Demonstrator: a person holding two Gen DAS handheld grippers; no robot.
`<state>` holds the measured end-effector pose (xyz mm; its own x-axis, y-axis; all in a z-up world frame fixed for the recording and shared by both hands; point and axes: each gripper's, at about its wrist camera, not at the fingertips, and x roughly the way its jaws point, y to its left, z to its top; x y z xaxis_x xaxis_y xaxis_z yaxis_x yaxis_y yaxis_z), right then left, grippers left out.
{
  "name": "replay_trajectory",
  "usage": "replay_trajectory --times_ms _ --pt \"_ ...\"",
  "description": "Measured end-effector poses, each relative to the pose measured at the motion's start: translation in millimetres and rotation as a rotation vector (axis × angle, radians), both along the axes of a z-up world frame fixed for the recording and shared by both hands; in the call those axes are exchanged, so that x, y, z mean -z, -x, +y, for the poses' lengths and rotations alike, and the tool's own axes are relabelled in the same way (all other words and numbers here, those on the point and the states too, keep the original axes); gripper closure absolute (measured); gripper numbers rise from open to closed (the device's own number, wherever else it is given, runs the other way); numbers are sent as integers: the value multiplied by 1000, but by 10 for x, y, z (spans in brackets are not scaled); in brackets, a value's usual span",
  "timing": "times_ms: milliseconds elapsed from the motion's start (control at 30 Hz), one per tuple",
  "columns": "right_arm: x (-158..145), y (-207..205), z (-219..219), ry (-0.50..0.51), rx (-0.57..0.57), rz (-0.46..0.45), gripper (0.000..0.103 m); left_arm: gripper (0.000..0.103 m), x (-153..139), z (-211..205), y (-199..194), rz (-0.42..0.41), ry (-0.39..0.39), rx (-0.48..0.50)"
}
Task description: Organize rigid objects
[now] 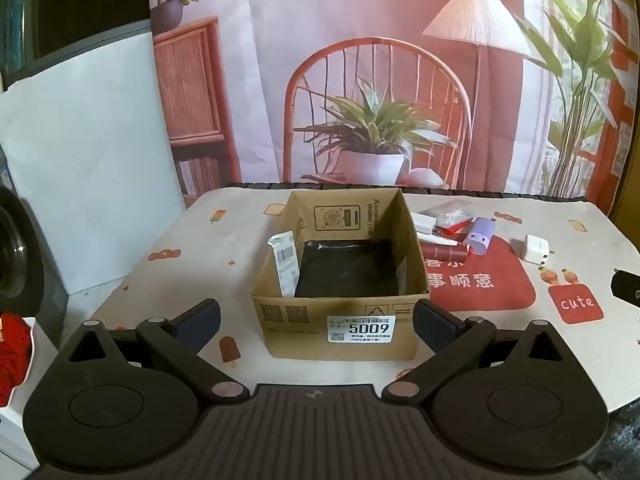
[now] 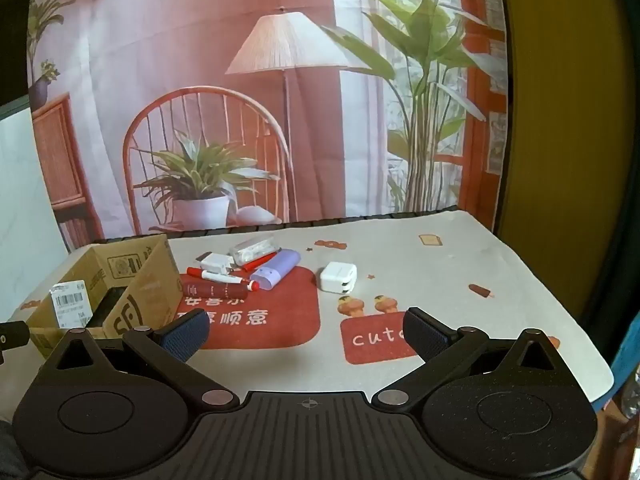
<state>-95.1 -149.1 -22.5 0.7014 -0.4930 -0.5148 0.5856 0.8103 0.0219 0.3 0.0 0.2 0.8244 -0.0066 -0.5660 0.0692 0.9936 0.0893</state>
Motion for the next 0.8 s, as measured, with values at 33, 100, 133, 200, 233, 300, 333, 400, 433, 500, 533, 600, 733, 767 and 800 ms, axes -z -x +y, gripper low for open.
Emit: replay_trajectory --times_ms 33,100,133,200,233,300,333,400,433,500,533,600,733,767,800 --pt "1 2 -1 -1 1 0 0 0 -2 1 -1 2 2 2" --pt "2 2 0 0 1 2 0 0 -8 6 -7 4 5 9" --pt "3 3 0 -1 0 2 0 0 1 -4 3 -7 -7 -7" --pt "5 5 -1 -2 0 2 0 0 2 -2 -1 -4 -7 -8" --pt "6 5 -1 -2 0 2 0 0 3 1 -4 -2 -7 -9" --pt "3 6 -1 -3 -1 1 0 0 -22 1 -23 -1 -5 -10" --pt "2 6 0 -3 -1 1 0 0 -25 10 -29 0 -3 -12" --pt "-2 5 1 -3 -1 1 0 0 -31 34 -41 1 0 -14" --pt "-4 5 1 -3 -1 2 0 0 -35 50 -48 1 3 -15" --pt "-10 7 1 -3 -1 3 0 0 -1 -1 15 -12 -19 -7" --pt "-12 8 2 -3 -1 2 0 0 0 -1 16 -12 -19 -8" --pt "-11 4 3 -3 0 2 0 0 7 -7 11 -10 -21 -8" --pt "-16 4 12 -1 -3 6 0 0 12 -22 11 -11 -23 -3" --pt "-16 3 15 -1 -2 5 0 0 9 -22 13 -12 -23 -2" --pt "-17 6 13 -1 -2 5 0 0 9 -18 15 -13 -21 0"
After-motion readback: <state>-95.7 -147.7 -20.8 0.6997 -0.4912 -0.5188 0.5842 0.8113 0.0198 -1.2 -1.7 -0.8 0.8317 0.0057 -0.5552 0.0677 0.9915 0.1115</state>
